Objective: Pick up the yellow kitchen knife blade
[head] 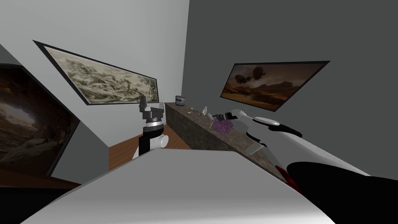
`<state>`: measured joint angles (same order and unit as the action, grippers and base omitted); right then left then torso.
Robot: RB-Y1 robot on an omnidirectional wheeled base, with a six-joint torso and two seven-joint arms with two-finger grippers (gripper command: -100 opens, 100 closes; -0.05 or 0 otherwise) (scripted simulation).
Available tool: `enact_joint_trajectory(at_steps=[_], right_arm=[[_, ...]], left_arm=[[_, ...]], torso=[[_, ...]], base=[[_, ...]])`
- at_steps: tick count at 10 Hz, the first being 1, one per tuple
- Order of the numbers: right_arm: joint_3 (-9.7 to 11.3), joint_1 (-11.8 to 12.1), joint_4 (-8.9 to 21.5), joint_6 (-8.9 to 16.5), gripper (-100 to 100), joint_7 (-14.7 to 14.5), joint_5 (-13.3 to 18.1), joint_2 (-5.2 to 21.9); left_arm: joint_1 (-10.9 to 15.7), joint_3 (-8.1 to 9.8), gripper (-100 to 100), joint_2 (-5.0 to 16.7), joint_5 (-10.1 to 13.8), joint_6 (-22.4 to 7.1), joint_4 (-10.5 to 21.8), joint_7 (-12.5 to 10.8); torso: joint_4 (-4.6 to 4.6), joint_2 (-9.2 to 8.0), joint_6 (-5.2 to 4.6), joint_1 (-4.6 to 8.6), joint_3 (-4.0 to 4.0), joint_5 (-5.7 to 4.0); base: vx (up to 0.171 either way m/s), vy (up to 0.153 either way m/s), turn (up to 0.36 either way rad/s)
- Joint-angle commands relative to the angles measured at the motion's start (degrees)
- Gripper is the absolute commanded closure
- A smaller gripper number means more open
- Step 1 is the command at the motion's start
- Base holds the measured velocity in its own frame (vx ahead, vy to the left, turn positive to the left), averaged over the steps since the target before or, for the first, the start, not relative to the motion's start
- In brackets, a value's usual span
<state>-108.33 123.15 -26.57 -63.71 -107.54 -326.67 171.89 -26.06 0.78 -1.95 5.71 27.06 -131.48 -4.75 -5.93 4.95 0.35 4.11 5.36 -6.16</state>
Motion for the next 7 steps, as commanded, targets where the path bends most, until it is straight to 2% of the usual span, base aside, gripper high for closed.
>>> enact_joint_trajectory(at_steps=[1, 2, 5, 7], right_arm=[[0.0, 0.1, 1.0, 0.3, -100, 0.1, -1.9, 0.1], [-0.3, 2.8, 1.7, -0.1, -100, 0.0, -4.1, 2.2], [-0.3, 2.8, 1.7, -0.1, -100, 0.0, -9.2, 2.2], [-0.3, 2.8, 1.7, -0.1, -100, 0.0, -10.3, 2.2]], left_arm=[[0.0, 0.00, 0, 0.0, 0.0, 0.0, 0.0, 0.0], [0.0, 0.00, 0, 0.0, 0.0, 0.0, 0.0, 0.0], [0.0, 0.00, 0, 0.0, 0.0, 0.0, 0.0, 0.0], [0.0, 0.00, 0, 0.0, 0.0, 0.0, 0.0, 0.0]], torso=[[0.00, 0.00, 0.00, 0.00, 0.00, 0.00], [0.00, 0.01, 0.00, -0.01, 0.00, 0.01], [-0.08, 0.17, -0.08, 0.39, 0.12, -0.10], [-0.11, 0.28, -0.09, 0.38, 0.19, -0.09]], base=[[0.003, 0.006, -0.005], [-0.002, -0.024, 0.039], [-0.009, -0.024, 0.008], [0.000, 0.000, 0.000]])
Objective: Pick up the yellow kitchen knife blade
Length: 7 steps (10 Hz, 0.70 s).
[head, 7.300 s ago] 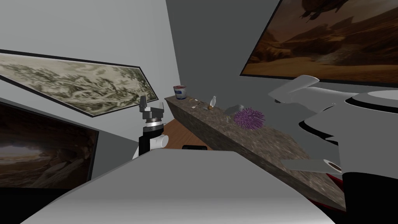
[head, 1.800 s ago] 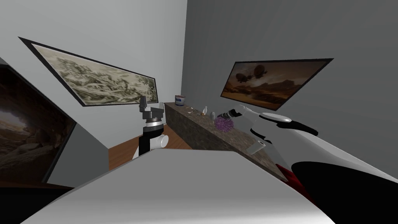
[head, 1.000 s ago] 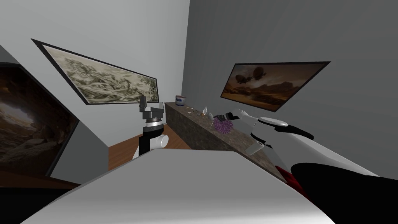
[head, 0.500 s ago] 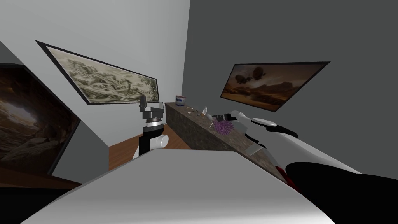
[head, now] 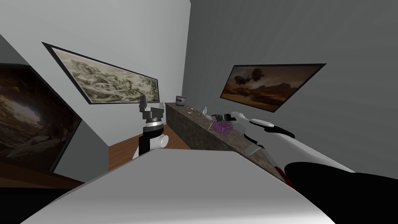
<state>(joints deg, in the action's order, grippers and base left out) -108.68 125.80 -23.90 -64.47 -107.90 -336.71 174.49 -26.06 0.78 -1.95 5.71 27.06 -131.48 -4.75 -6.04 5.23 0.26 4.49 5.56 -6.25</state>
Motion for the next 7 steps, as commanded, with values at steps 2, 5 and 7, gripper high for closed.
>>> enact_joint_trajectory(at_steps=[2, 5, 7], right_arm=[[-0.2, 2.9, -0.4, 0.4, -100, 0.2, -4.5, 1.5], [-0.2, 2.9, 1.4, 0.4, -100, 0.2, -8.0, 1.5], [-0.2, 2.9, 0.4, 0.4, -100, 0.2, -8.0, 1.5]], left_arm=[[0.0, 0.00, 0, 0.0, 0.0, 0.0, 0.0, 0.0], [0.0, 0.00, 0, 0.0, 0.0, 0.0, 0.0, 0.0], [0.0, 0.00, 0, 0.0, 0.0, 0.0, 0.0, 0.0]], torso=[[-0.14, 0.00, -0.02, 0.15, 0.06, -0.12], [-0.23, 0.20, -0.08, 0.33, 0.21, -0.18], [-0.25, 0.26, -0.09, 0.33, 0.25, -0.17]], base=[[-0.005, -0.031, 0.031], [-0.003, -0.009, -0.001], [0.000, 0.000, 0.000]])
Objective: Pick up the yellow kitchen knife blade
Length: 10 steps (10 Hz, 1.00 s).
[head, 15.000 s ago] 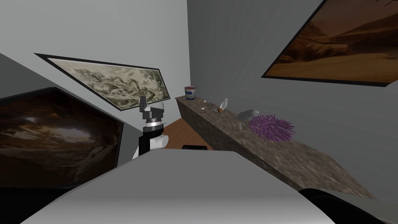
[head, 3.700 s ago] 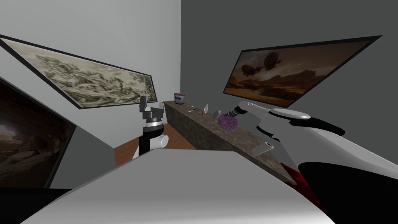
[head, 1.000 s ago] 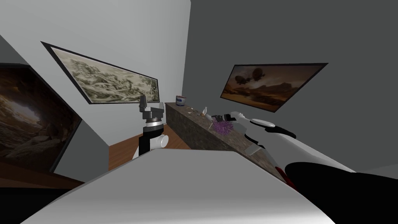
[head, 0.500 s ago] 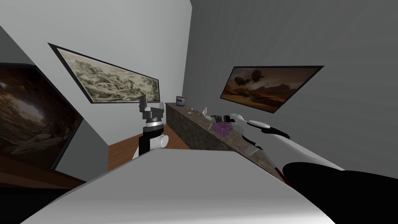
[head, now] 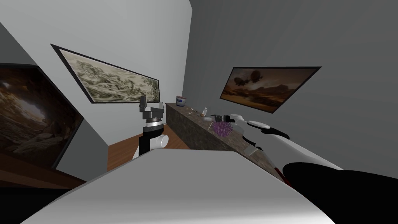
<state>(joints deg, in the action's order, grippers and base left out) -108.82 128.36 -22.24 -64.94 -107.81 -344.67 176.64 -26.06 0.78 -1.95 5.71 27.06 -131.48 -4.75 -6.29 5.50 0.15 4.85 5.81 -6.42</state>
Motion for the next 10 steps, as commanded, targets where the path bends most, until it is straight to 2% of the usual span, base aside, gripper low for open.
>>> enact_joint_trajectory(at_steps=[1, 2, 4, 5, 6, 8, 9, 10], right_arm=[[0.0, 0.3, -2.0, 0.8, -100, 0.1, 0.0, -0.6], [0.0, 2.9, -1.5, 0.7, -100, 0.1, -2.9, 1.1], [0.0, 2.9, -0.7, 0.7, -100, 0.1, -6.2, 1.1], [0.0, 2.9, -1.5, 0.7, -100, 0.1, -6.9, 1.1], [0.1, 5.1, -1.1, 0.6, -100, 0.1, -9.1, 2.5], [0.1, 5.1, -1.1, 0.6, -100, 0.1, -12.3, 2.5], [0.3, 6.6, -0.9, 0.7, -100, 0.1, -14.2, 3.4], [0.3, 6.6, -0.9, 0.7, -100, 0.1, -15.3, 3.4]], left_arm=[[0.0, 0.00, 0, 0.0, 0.0, 0.0, 0.0, 0.0], [0.0, 0.00, 0, 0.0, 0.0, 0.0, 0.0, 0.0], [0.0, 0.00, 0, 0.0, 0.0, 0.0, 0.0, 0.0], [0.0, 0.00, 0, 0.0, 0.0, 0.0, 0.0, 0.0], [0.0, 0.00, 0, 0.0, 0.0, 0.0, 0.0, 0.0], [0.0, 0.00, 0, 0.0, 0.0, 0.0, 0.0, 0.0], [0.0, 0.00, 0, 0.0, 0.0, 0.0, 0.0, 0.0], [0.0, 0.00, 0, 0.0, 0.0, 0.0, 0.0, 0.0]], torso=[[0.00, 0.00, 0.00, 0.00, 0.00, 0.00], [0.00, 0.00, 0.01, 0.00, 0.00, 0.00], [-0.22, 0.03, -0.06, 0.24, 0.12, -0.16], [-0.23, 0.08, -0.09, 0.29, 0.15, -0.17], [-0.25, 0.13, -0.08, 0.28, 0.18, -0.17], [-0.60, 0.33, -0.20, 0.64, 0.44, -0.40], [-0.62, 0.43, -0.23, 0.74, 0.50, -0.42], [-0.66, 0.53, -0.36, 0.98, 0.57, -0.44]], base=[[0.000, 0.000, 0.000], [-0.003, -0.025, 0.027], [-0.002, -0.022, 0.018], [-0.002, -0.005, -0.011], [0.005, -0.017, 0.031], [-0.004, -0.009, 0.009], [0.001, -0.006, 0.027], [0.003, -0.011, -0.006]])
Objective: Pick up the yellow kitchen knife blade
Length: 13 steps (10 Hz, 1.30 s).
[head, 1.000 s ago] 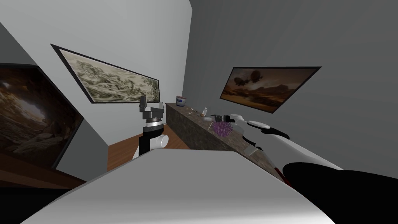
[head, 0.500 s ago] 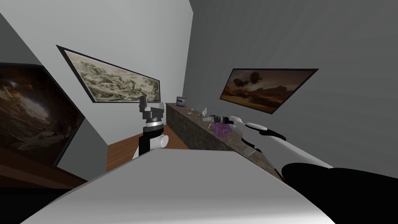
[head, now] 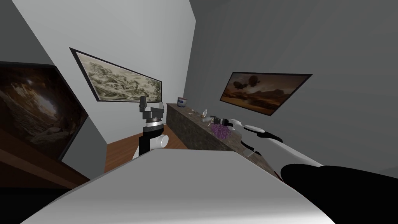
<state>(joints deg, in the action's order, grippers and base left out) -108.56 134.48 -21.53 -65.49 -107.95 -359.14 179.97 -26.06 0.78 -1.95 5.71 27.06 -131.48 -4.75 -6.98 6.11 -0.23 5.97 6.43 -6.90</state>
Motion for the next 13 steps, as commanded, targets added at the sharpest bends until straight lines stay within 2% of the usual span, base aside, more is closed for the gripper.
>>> enact_joint_trajectory(at_steps=[1, 5, 6, 7, 8, 9, 10, 12, 13], right_arm=[[0.1, 0.5, -1.6, 1.2, -100, 0.3, -0.9, 0.0], [0.1, 0.5, -1.6, 1.2, -100, 0.3, -0.9, 0.0], [0.1, 0.4, -0.7, 0.5, -100, 0.2, -0.8, 0.0], [0.1, 0.4, -0.8, 0.7, 0, 0.2, -0.8, 0.0], [3.0, -2.4, -2.3, 3.5, -100, 3.1, 2.0, -2.8], [4.3, -2.9, -4.9, 6.6, -100, 4.2, 3.4, -7.2], [5.8, -3.4, -10.6, 6.6, -100, 5.8, 4.8, -9.5], [9.2, -6.8, -8.0, 6.6, -100, 9.0, 8.3, -9.5], [10.9, -8.3, -7.9, 6.6, -100, 10.8, 10.0, -9.5]], left_arm=[[0.0, 0.00, 0, 0.0, 0.0, 0.0, 0.0, 0.0], [0.0, 0.00, 0, 0.0, 0.0, 0.0, 0.0, 0.0], [0.0, 0.00, 0, 0.0, 0.0, 0.0, 0.0, 0.0], [0.0, 0.00, 0, 0.0, 0.0, 0.0, 0.0, 0.0], [0.0, 0.00, 0, 0.0, 0.0, 0.0, 0.0, 0.0], [0.0, 0.00, 0, 0.0, 0.0, 0.0, 0.0, 0.0], [0.0, 0.01, 0, 0.0, 0.0, 0.0, 0.0, 0.0], [0.0, 0.01, 0, 0.0, 0.0, 0.0, 0.0, 0.0], [0.0, 0.01, 0, 0.0, 0.0, 0.0, 0.0, 0.0]], torso=[[0.00, 0.00, 0.00, 0.00, 0.00, 0.00], [-0.03, 0.15, -0.08, 0.22, 0.09, -0.02], [-0.05, 0.20, -0.07, 0.25, 0.12, -0.03], [-0.05, 0.22, -0.08, 0.27, 0.14, -0.03], [-0.07, 0.28, -0.08, 0.31, 0.17, -0.05], [-0.02, 0.03, -0.03, 0.93, 0.05, -0.20], [0.11, -0.36, -0.19, 1.32, -0.21, -0.22], [0.12, -0.36, -0.28, 1.39, -0.23, -0.21], [0.13, -0.32, -0.35, 1.37, -0.21, -0.18]], base=[[0.003, -0.008, -0.002], [0.000, 0.000, 0.000], [0.000, 0.000, 0.000], [0.000, 0.000, 0.000], [-0.039, -0.149, 0.312], [-0.149, -0.173, 0.517], [-0.129, -0.159, 0.464], [-0.107, -0.129, 0.379], [-0.067, -0.077, 0.232]])
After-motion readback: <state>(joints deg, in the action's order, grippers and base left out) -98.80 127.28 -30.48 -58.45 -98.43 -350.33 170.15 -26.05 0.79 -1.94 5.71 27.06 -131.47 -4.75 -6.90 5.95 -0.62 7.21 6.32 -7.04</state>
